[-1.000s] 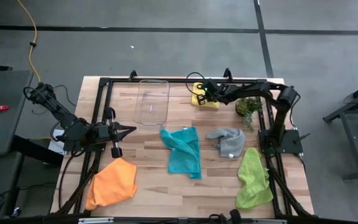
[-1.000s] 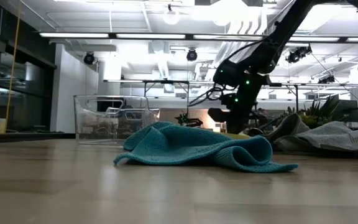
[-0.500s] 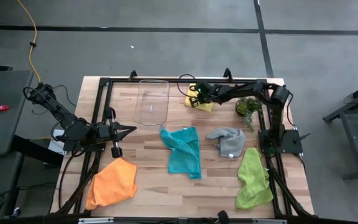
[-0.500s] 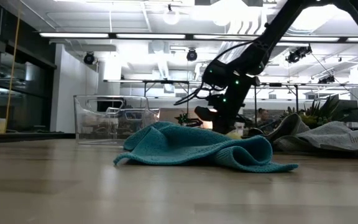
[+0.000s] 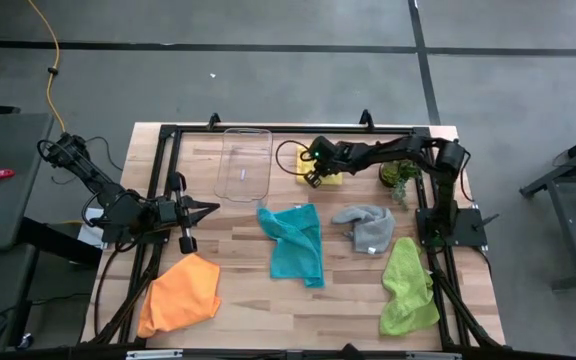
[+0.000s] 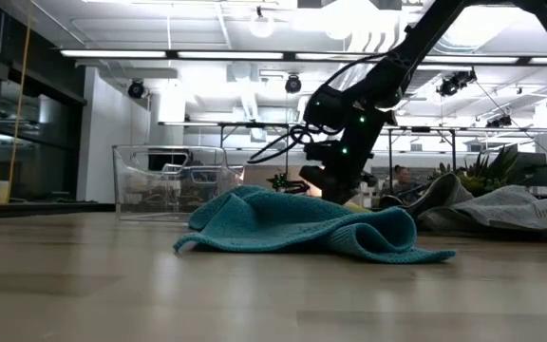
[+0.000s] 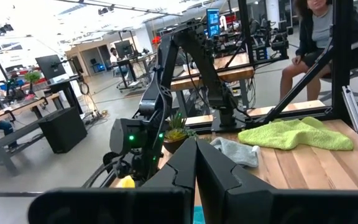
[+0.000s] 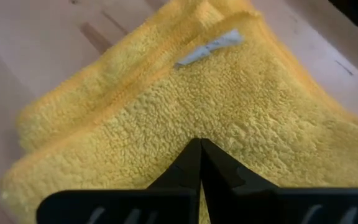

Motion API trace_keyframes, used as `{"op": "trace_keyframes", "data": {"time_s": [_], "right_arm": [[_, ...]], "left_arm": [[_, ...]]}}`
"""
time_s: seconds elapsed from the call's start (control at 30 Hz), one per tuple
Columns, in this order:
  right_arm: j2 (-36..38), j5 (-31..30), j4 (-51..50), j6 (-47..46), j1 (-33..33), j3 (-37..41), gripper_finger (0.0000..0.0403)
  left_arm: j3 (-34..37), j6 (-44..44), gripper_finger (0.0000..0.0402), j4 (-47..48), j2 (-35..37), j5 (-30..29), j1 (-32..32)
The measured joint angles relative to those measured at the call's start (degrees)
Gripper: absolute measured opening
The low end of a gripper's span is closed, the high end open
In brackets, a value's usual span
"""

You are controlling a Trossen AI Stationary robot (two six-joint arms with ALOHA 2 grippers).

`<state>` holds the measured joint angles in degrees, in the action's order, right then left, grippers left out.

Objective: Fold microfiber towels
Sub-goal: Move the folded yellow microfiber cloth to the top middle of the table, then fold the blue microfiber cloth

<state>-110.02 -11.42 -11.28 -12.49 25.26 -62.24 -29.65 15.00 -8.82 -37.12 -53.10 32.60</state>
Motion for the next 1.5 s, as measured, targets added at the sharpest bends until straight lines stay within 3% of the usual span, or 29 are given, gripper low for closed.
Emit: {"op": "trace_keyframes", "data": {"time_s": [0.23,0.37,0.5,0.63,0.77,0.83,1.07,1.5], "right_arm": [[9.45,-5.71,-3.46,2.49,-0.16,0.36,0.0],[17.61,-7.22,-1.64,2.49,-2.16,5.15,0.0],[26.86,-7.06,13.7,1.42,-6.98,18.86,0.0],[34.03,-5.19,38.07,0.94,-12.68,33.57,0.0],[38.42,1.35,59.62,3.77,-15.97,41.5,0.0],[39.79,3.79,65.32,6.28,-17.02,42.99,0.0],[41.38,4.46,65.78,13.82,-18.3,43.35,0.0],[41.4,0.53,65.13,13.88,-18.19,43.35,0.0]], "left_arm": [[0.0,-0.02,0.0,0.6,-0.02,0.0,0.02],[0.0,-2.3,0.0,2.34,-0.02,0.0,0.02],[0.0,-3.85,0.0,3.53,-0.02,0.02,0.04],[0.0,-3.89,0.0,3.48,-0.02,0.0,0.04],[0.0,-2.56,0.0,2.53,-0.02,0.01,-0.01],[0.0,-1.95,0.0,1.92,-0.02,0.04,-0.02],[0.0,-1.79,0.0,2.12,-0.02,0.04,-0.11],[0.0,-2.6,0.0001,2.0,-0.59,1.13,-0.73]]}}
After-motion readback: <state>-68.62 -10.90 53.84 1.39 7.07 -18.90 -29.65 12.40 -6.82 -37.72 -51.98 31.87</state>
